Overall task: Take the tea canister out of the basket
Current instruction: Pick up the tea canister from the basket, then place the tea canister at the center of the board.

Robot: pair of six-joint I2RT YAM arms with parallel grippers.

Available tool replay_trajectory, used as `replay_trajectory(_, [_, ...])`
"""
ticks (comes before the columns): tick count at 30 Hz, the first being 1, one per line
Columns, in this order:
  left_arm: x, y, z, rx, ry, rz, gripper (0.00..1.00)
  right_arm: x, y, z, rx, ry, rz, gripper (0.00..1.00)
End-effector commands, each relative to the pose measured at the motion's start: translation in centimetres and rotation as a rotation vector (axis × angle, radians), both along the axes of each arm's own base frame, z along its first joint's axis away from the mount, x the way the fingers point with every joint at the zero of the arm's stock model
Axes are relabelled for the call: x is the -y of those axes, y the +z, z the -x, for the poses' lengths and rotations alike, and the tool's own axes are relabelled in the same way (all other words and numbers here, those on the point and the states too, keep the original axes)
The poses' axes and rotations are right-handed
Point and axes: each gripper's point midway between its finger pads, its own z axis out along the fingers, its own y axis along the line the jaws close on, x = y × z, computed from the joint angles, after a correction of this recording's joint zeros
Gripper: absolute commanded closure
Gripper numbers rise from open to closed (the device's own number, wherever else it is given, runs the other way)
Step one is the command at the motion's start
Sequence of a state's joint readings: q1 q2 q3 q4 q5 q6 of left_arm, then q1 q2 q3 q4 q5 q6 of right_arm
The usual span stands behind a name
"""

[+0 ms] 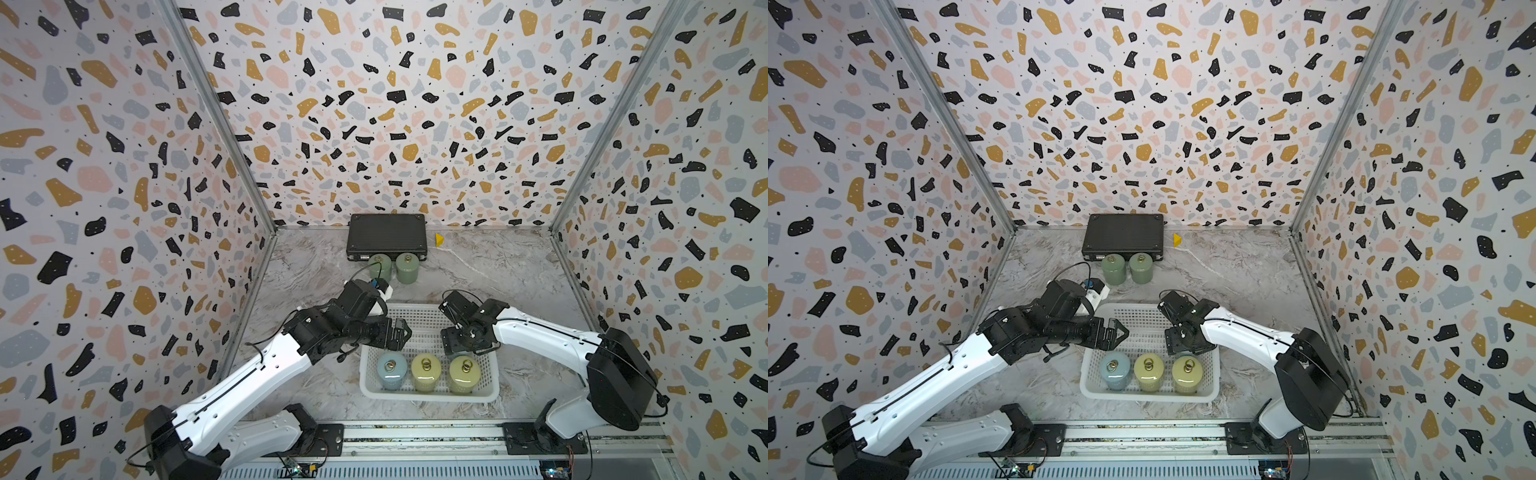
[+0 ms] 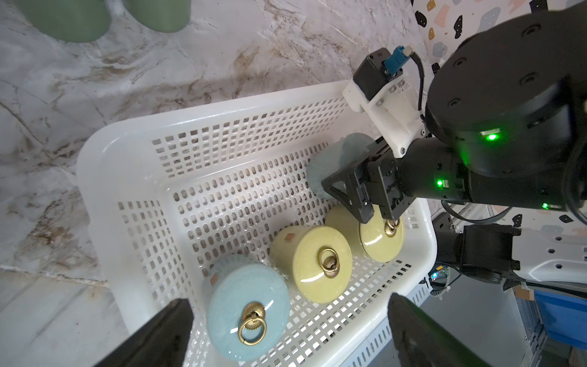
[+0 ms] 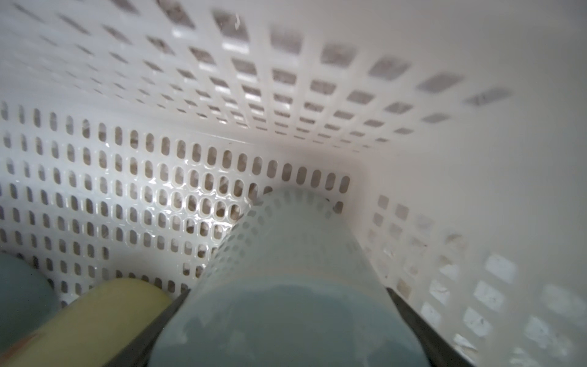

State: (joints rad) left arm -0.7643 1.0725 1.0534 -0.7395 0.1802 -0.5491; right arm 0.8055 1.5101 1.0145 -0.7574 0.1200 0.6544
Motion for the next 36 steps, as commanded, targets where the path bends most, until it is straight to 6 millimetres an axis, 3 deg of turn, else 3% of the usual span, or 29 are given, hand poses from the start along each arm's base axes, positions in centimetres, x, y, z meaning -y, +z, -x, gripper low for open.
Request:
replay_trajectory(1, [-0.2, 1.9, -0.4, 0.051, 0.029, 0.027, 0.0, 1.0, 3.8, -0.4, 0.052, 0.02, 0.03, 0.24])
replay_trajectory(12, [-2.2, 3.0, -1.5, 0.093, 0.152, -0.019, 0.0, -1.3, 11.3, -3.1, 0.17, 0.111, -0.017, 0.26])
replay_trajectory(19, [-3.7, 4.5, -1.9, 0.144, 0.225, -0.02, 0.0, -3.1, 15.0, -6.6, 0.261, 0.144, -0.044, 0.25])
replay_trajectory(28, [-6.0, 5.6, -2.3, 0.181, 0.321, -0.079, 0.0, -4.2, 16.1, -13.0, 0.305, 0.129, -0.031, 0.25])
replay_trajectory(36, [-6.7, 6.3, -2.7, 0.213, 0.347, -0.093, 0.0, -5.2, 14.4, -18.1, 0.298, 0.102, -0.032, 0.25])
